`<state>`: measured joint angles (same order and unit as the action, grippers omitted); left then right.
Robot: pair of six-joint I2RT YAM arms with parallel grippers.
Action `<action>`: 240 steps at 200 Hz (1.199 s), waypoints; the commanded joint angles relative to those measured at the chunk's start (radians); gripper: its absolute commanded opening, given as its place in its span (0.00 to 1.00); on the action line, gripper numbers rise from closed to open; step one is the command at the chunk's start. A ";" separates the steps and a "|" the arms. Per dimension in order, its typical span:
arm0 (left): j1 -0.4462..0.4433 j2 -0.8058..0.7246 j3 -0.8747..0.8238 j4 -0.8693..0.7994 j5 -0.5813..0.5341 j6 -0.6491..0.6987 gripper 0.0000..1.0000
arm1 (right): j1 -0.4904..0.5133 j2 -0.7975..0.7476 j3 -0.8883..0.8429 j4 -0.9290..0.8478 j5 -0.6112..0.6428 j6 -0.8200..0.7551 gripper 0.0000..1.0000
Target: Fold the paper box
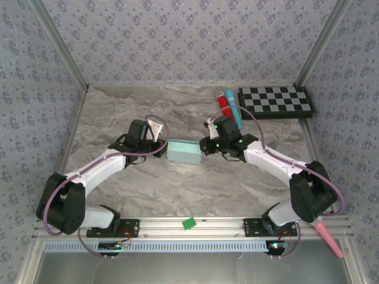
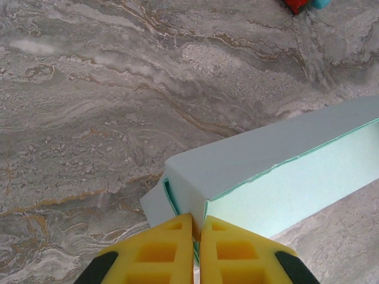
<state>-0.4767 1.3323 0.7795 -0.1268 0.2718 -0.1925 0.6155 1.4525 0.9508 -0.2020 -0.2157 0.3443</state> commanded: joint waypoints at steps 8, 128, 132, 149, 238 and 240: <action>-0.020 0.005 -0.030 -0.077 0.009 -0.015 0.10 | 0.036 0.006 -0.030 -0.005 -0.016 0.063 0.13; -0.021 -0.010 -0.039 -0.065 -0.002 -0.024 0.15 | 0.084 -0.004 -0.068 0.061 0.097 0.183 0.18; -0.023 -0.011 -0.038 -0.065 -0.002 -0.024 0.15 | 0.085 -0.004 -0.069 0.061 0.100 0.188 0.18; -0.022 -0.010 -0.037 -0.065 -0.004 -0.024 0.16 | 0.088 -0.009 -0.073 0.067 0.109 0.197 0.16; -0.022 -0.005 -0.045 -0.063 -0.031 -0.035 0.16 | 0.126 0.003 -0.086 0.022 0.171 0.169 0.08; -0.022 -0.005 -0.046 -0.062 -0.032 -0.036 0.16 | 0.127 0.002 -0.086 0.020 0.171 0.167 0.08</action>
<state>-0.4801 1.3201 0.7635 -0.1268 0.2359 -0.2115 0.7124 1.4395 0.8982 -0.1043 -0.0074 0.5125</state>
